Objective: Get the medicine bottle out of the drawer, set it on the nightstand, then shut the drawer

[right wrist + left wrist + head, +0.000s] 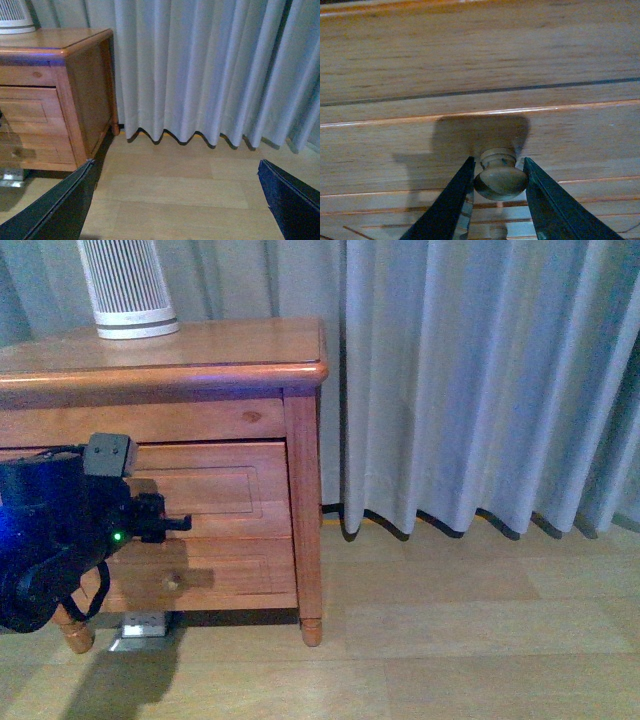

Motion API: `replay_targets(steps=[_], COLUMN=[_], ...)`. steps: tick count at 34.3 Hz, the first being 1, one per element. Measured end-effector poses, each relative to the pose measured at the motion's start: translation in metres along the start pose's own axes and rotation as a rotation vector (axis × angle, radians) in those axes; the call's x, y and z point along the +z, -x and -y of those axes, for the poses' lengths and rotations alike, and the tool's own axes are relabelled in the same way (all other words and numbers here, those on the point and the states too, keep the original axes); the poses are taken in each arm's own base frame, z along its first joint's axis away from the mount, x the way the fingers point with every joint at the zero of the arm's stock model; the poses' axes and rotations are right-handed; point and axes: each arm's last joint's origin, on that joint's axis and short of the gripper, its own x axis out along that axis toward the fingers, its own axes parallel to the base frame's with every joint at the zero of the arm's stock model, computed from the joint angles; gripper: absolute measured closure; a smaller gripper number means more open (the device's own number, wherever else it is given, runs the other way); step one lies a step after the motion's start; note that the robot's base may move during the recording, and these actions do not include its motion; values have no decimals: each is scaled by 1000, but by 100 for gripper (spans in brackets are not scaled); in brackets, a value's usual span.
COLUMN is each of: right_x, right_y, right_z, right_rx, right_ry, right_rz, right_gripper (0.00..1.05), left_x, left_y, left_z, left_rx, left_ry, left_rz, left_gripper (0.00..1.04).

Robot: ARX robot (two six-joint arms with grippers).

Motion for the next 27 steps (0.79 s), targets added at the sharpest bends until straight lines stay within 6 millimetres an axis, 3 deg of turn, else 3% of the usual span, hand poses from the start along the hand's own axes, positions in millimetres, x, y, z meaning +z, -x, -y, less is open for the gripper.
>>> replay_targets(steps=[4,15,24,27], right_x=[0,0,0,0], right_y=[0,0,0,0], right_z=[0,0,0,0], right_rx=[0,0,0,0], right_ry=[0,0,0,0], right_rz=[0,0,0,0], right_gripper=[7,7,7,7], left_x=[0,-4,-15,-18], left_y=[0,8,60,86], left_z=[-1,-1,1,3], left_rx=[-2,1,1,-11], left_ry=[0,0,9,12], left_rz=[0,8,-39,-83], left_gripper=[79,80,80,80])
